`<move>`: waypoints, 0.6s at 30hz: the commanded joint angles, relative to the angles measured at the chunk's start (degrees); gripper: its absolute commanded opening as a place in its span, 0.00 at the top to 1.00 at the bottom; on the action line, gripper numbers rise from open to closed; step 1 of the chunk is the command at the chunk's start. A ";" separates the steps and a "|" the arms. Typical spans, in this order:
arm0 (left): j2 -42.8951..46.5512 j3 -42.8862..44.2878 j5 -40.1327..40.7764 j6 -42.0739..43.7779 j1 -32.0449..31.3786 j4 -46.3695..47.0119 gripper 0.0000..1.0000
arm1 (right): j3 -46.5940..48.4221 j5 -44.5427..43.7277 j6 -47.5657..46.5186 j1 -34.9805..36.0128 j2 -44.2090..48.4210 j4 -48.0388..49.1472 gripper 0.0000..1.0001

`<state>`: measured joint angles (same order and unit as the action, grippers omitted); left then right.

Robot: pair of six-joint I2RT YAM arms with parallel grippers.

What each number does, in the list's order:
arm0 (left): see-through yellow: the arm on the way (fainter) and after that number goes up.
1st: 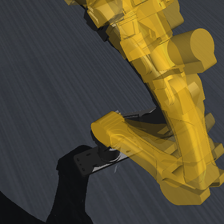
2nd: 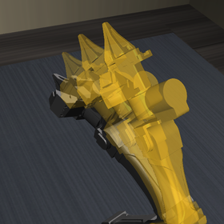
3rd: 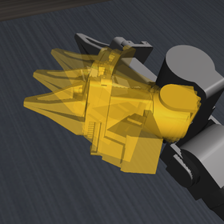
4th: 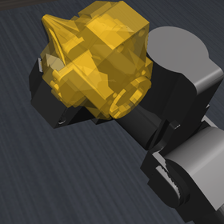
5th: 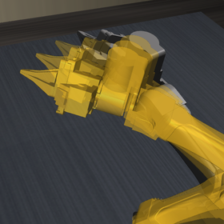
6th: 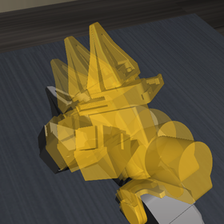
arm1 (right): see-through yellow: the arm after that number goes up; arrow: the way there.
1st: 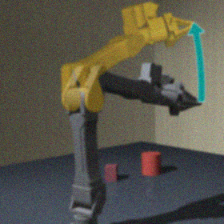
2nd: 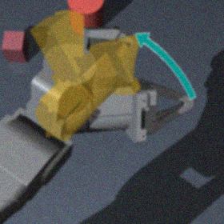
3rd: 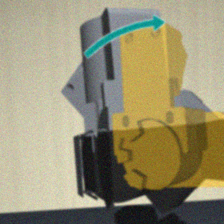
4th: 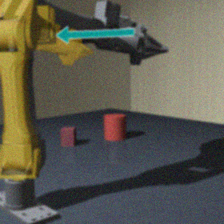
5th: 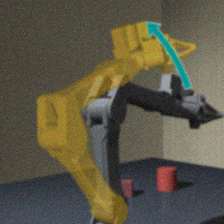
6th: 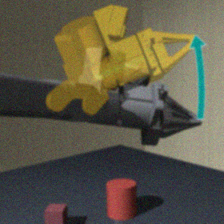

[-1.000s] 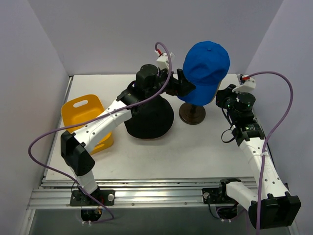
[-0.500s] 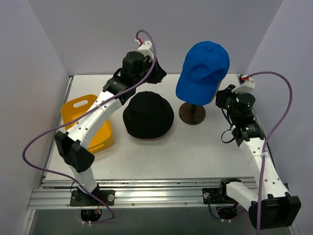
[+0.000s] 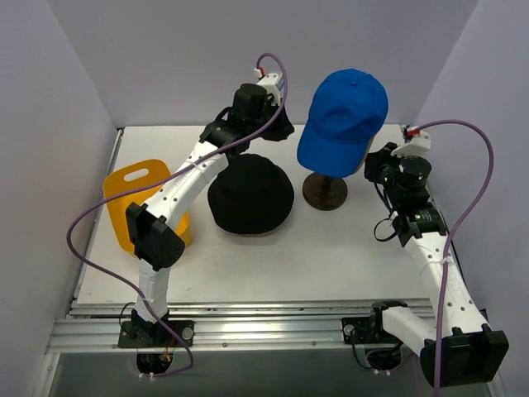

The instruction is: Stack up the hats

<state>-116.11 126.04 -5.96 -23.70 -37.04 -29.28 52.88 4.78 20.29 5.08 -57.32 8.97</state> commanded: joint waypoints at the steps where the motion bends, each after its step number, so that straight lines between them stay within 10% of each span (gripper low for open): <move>1: 0.19 4.48 -1.60 1.12 -0.32 -0.43 0.98 | 1.43 0.85 -0.96 0.54 0.46 1.93 1.00; 18: 3.17 -4.83 -2.13 0.32 -5.41 7.04 0.98 | 1.96 1.11 -0.26 1.77 0.01 2.54 1.00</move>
<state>-116.68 122.37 -7.46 -23.27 -40.77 -27.09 52.90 4.43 19.90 5.76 -57.60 8.73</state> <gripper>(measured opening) 0.033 0.001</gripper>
